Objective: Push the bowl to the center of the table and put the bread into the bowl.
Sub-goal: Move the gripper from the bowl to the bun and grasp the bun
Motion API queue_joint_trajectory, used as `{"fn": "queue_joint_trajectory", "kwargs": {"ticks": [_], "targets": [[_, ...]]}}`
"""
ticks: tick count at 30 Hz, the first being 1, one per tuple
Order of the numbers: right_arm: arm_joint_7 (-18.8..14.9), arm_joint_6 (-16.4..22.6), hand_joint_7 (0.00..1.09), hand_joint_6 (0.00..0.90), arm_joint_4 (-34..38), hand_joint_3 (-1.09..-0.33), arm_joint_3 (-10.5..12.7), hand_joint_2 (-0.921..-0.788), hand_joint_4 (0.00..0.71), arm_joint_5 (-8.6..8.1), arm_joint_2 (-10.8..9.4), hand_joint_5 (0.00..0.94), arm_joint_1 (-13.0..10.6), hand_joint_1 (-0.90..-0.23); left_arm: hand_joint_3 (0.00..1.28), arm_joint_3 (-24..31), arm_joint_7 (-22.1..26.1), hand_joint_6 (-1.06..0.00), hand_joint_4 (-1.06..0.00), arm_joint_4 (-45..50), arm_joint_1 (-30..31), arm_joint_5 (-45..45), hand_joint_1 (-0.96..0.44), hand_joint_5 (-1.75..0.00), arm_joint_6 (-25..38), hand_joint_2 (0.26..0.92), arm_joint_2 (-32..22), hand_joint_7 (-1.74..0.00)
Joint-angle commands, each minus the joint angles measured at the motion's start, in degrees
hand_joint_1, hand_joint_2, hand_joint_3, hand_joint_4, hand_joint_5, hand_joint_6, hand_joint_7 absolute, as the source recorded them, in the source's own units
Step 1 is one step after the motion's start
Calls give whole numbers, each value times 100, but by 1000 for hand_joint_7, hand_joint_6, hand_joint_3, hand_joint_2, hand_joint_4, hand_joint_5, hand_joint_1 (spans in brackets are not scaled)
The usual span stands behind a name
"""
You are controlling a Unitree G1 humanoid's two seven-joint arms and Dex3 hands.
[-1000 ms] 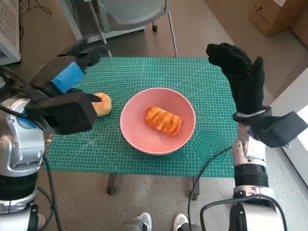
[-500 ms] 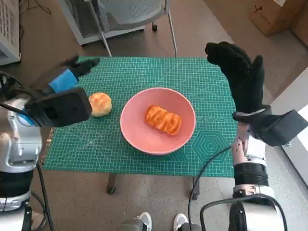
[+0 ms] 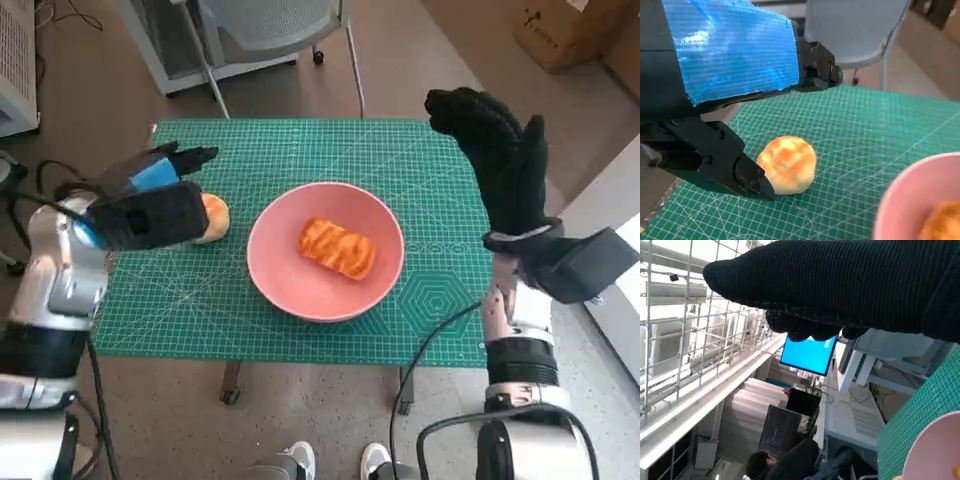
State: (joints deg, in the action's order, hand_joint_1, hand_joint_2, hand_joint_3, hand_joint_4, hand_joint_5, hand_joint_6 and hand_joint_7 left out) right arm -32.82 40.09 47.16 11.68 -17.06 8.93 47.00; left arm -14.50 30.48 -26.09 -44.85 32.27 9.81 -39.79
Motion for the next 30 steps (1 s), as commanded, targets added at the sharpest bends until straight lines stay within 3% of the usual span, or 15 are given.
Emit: {"fn": "queue_joint_trajectory", "kwargs": {"ticks": [1, 9, 16, 30], "targets": [[-93, -22, 9, 354, 107, -562, 14, -921, 250, -5, 63, 1, -24, -565, 22, -350, -198, -236, -8, -839, -438, 303, 117, 0, -125, 757, 168, -1], [-147, -82, 9, 356, 77, -540, 62, -921, 252, -71, 98, 1, -49, -577, 20, -743, -510, -229, -2, -2305, -1076, 545, 87, 0, -174, 755, 606, 0], [-66, -20, 8, 356, 27, -537, 70, -921, 256, -10, 120, 3, -105, -583, 24, -1087, -800, -224, 1, -3527, -1558, 710, 104, 1, -368, 762, 946, 0], [70, 81, 8, 357, -51, -543, 37, -921, 259, 92, 222, 3, -210, -570, 24, -1598, -1182, -244, -14, -4716, -1822, 935, 58, -5, -528, 759, 1340, -7]]}}
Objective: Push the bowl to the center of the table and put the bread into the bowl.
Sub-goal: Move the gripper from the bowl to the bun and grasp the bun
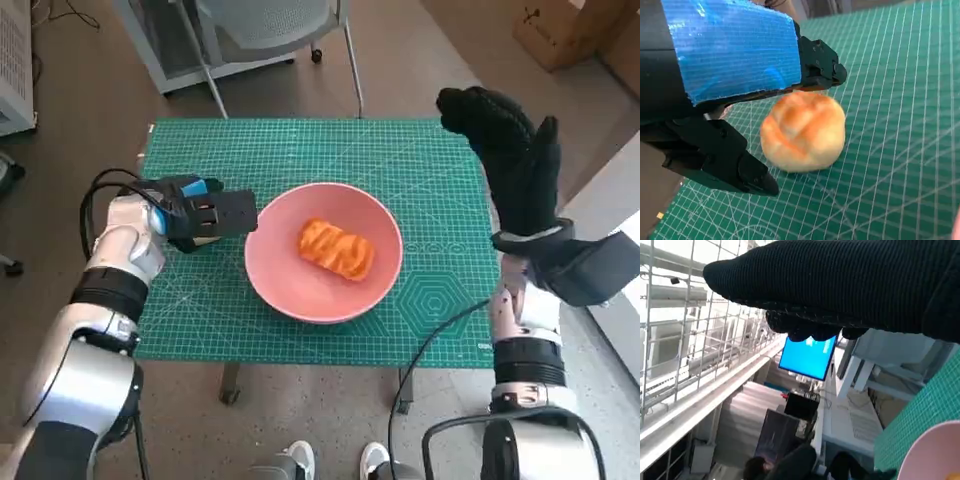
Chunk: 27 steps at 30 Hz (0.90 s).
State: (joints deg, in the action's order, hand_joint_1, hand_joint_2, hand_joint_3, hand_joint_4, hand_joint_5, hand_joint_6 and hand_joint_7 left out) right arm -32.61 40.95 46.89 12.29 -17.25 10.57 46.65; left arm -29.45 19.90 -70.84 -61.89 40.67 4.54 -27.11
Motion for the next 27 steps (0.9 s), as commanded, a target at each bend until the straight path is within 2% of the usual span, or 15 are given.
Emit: {"fn": "queue_joint_trajectory", "kwargs": {"ticks": [1, 5, 8, 14, 15, 16, 17, 19, 22, 25, 27], "targets": [[52, -11, 8, 357, -39, -544, -28, -921, 259, 114, 65, 3, -186, -571, 25, -115, -159, -250, -23, -286, -116, 89, 63, -9, -1, 760, 89, -9], [105, -30, 8, 357, -159, -548, -43, -921, 259, 153, 88, 2, -259, -571, 30, -178, -512, -284, -56, -388, -31, 98, 80, -17, -75, 767, 157, -21], [137, -29, 6, 355, -219, -553, -47, -921, 258, 184, 105, 1, -301, -564, 45, -225, -814, -344, -129, -413, 40, 112, 82, -17, -160, 793, 185, -30], [179, -51, 4, 351, -289, -569, -53, -921, 249, 239, 131, 0, -356, -559, 87, -450, -1643, -515, -358, -442, 238, 320, 93, -35, -439, 882, 168, -57], [187, -50, 4, 350, -283, -571, -52, -921, 248, 250, 132, 0, -357, -560, 107, -494, -1788, -558, -444, -442, 271, 369, 104, -55, -482, 896, 153, -60], [193, -49, 3, 349, -279, -572, -52, -921, 248, 256, 133, 0, -356, -561, 147, -518, -1874, -624, -472, -447, 287, 396, 194, -536, -510, 905, 145, -76], [198, -50, 3, 349, -282, -573, -53, -921, 247, 258, 132, 0, -362, -562, 181, -533, -1952, -666, -480, -448, 299, 410, 251, -854, -524, 911, 131, -86], [207, -53, 2, 348, -298, -574, -57, -921, 246, 258, 128, 0, -375, -564, 187, -531, -2027, -748, -514, -457, 304, 407, 303, -1107, -533, 916, 112, -122], [211, -67, 1, 346, -321, -575, -63, -921, 246, 250, 124, 0, -388, -567, 162, -516, -2053, -606, -589, -464, 288, 400, 101, -1284, -524, 919, 88, -791], [200, -87, 1, 346, -347, -577, -67, -921, 245, 231, 119, 0, -402, -570, 149, -509, -1999, -560, -616, -451, 227, 393, 34, -1310, -462, 920, 63, -1040], [185, -96, 1, 346, -345, -577, -68, -921, 245, 214, 111, 0, -403, -570, 144, -417, -1962, -557, -614, -413, 183, 304, 18, -1315, -478, 920, 12, -1103]]}}
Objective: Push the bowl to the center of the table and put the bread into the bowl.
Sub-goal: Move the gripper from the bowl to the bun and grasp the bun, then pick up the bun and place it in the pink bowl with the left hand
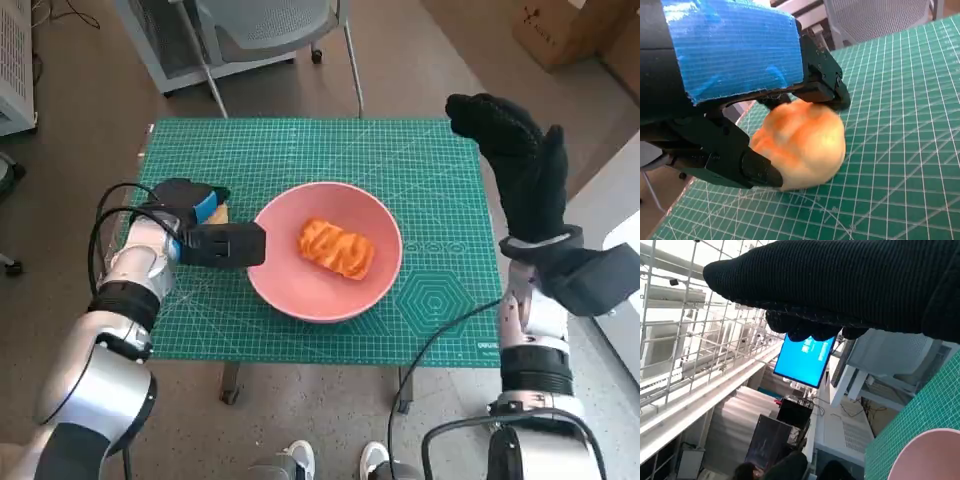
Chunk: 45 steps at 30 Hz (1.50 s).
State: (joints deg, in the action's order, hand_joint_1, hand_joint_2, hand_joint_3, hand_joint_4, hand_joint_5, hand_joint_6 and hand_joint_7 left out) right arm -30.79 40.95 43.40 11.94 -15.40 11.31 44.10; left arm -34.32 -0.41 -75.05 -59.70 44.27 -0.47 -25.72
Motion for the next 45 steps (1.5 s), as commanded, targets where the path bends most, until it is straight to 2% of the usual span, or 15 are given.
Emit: {"fn": "queue_joint_trajectory", "kwargs": {"ticks": [1, 5, 9, 18, 22, 28, 35, 45], "targets": [[-3, -102, 1, 346, 3, -578, -33, -921, 245, 20, 33, 0, -148, -570, 140, 112, 74, -559, -611, 29, -51, -94, 12, -1305, 2, 920, -153, -1137], [-42, -140, 2, 347, -7, -577, -32, -921, 247, -28, 16, 1, -146, -570, 121, 310, 1, -585, -615, 290, -157, -240, 4, -1253, -35, 921, -301, -1192], [-52, -145, 2, 348, 9, -577, -35, -921, 252, -38, 0, 4, -132, -567, 91, 597, -42, -605, -659, 1062, -84, -417, 2, -1200, -15, 921, -524, -1187], [-120, -189, 3, 350, 39, -576, -26, -921, 261, -121, -51, 6, -108, -565, 41, 1655, 94, -668, -712, 4490, 1038, -780, 3, -1102, 244, 919, -1104, -1163], [-134, -196, 6, 356, 68, -572, -27, -921, 262, -139, -85, 5, -94, -570, 21, 2033, 115, -698, -760, 5906, 1550, -806, 3, -1082, 372, 912, -1087, -1099], [-162, -189, 9, 363, 142, -569, -28, -921, 267, -151, -110, 6, -47, -569, 4, 2265, 144, -725, -823, 7360, 2097, -710, 4, -1022, 482, 900, -878, -1059], [-148, -215, 11, 368, 102, -568, -53, -921, 272, -148, -154, 7, -48, -564, 0, 2229, 325, -751, -828, 8087, 2453, -795, 4, -980, 289, 895, -712, -1066], [-144, -185, 7, 362, 101, -566, -91, -921, 272, -115, -165, 5, -54, -563, 2, 1786, 639, -750, -810, 7818, 2565, -857, 3, -978, -99, 898, -377, -1086]]}}
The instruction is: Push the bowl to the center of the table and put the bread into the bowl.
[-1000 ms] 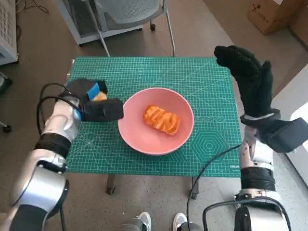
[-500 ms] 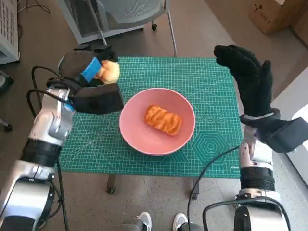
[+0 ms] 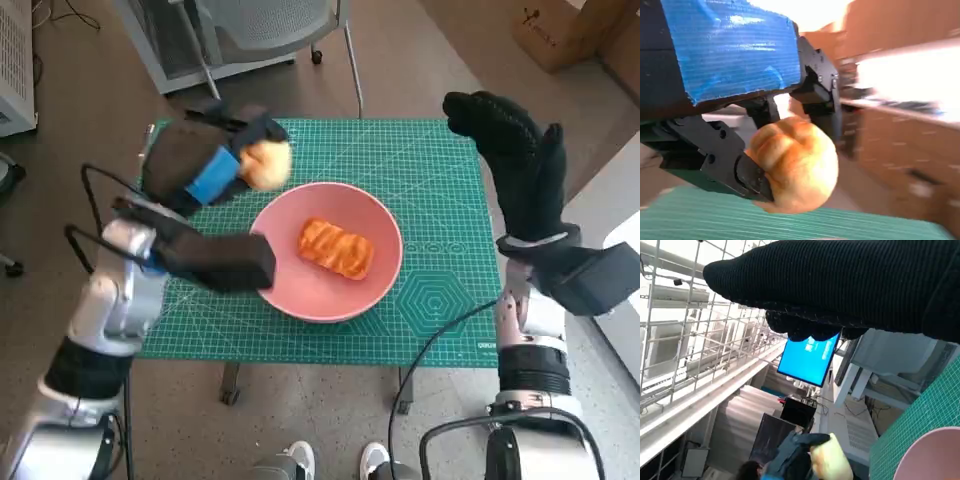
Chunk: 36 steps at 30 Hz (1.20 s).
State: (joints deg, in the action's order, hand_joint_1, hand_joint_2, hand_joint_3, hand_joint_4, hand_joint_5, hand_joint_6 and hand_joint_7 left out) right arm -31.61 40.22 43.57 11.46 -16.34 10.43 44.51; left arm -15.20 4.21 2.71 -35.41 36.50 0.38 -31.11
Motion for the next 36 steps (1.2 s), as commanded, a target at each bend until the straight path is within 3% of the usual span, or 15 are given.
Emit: {"fn": "queue_joint_trajectory", "kwargs": {"ticks": [1, 4, 5, 7, 9, 10, 14, 19, 27, 36], "targets": [[-63, -113, 7, 361, 81, -567, -47, -921, 272, -23, -74, 4, -101, -563, 3, -149, 220, -742, -803, -50, 141, -121, 3, -986, -228, 901, 214, -1094], [-81, -130, 5, 359, 50, -566, -55, -921, 269, -42, -65, 2, -128, -566, 76, -201, 496, -623, -697, -327, 173, -325, 3, -1119, -186, 914, 397, -1196], [-84, -135, 5, 358, 37, -566, -55, -921, 269, -45, -63, 2, -137, -567, 80, -204, 598, -543, -604, -371, 191, -376, 17, -981, -141, 899, 436, -1079], [-86, -141, 4, 357, 8, -565, -56, -921, 268, -47, -63, 1, -155, -569, 59, -196, 810, -464, -486, -392, 231, -449, 51, -453, -36, 881, 465, -581], [-93, -152, 4, 356, -25, -564, -54, -921, 268, -54, -54, 1, -173, -570, 34, -184, 1107, -372, -299, -364, 259, -504, -10, -232, 153, 861, 462, -321], [-100, -156, 3, 356, -33, -564, -46, -921, 268, -63, -43, 1, -179, -570, 23, -175, 1248, -332, -219, -333, 265, -517, -43, -148, 257, 852, 459, -220], [-97, -163, 3, 355, -68, -564, -42, -921, 267, -70, -28, 1, -199, -568, 7, -127, 1506, -266, -83, -258, 274, -516, -228, -32, 406, 838, 462, -66], [-48, -170, 3, 355, -96, -564, -30, -921, 267, -71, -15, 1, -224, -572, 5, -2, 1727, -228, -19, -404, 265, -866, -357, -5, 137, 840, 419, -17], [10, -190, 6, 362, -114, -565, -24, -921, 270, -53, -7, 2, -242, -573, 11, 385, 2135, -188, 0, -305, 341, -1606, -447, 1, 141, 860, 382, -1], [73, -218, 8, 366, -241, -563, -42, -921, 272, -18, -6, 2, -288, -571, 20, 1240, 1936, -190, -3, -217, 530, -2677, -462, -1, -293, 892, 554, -6]]}}
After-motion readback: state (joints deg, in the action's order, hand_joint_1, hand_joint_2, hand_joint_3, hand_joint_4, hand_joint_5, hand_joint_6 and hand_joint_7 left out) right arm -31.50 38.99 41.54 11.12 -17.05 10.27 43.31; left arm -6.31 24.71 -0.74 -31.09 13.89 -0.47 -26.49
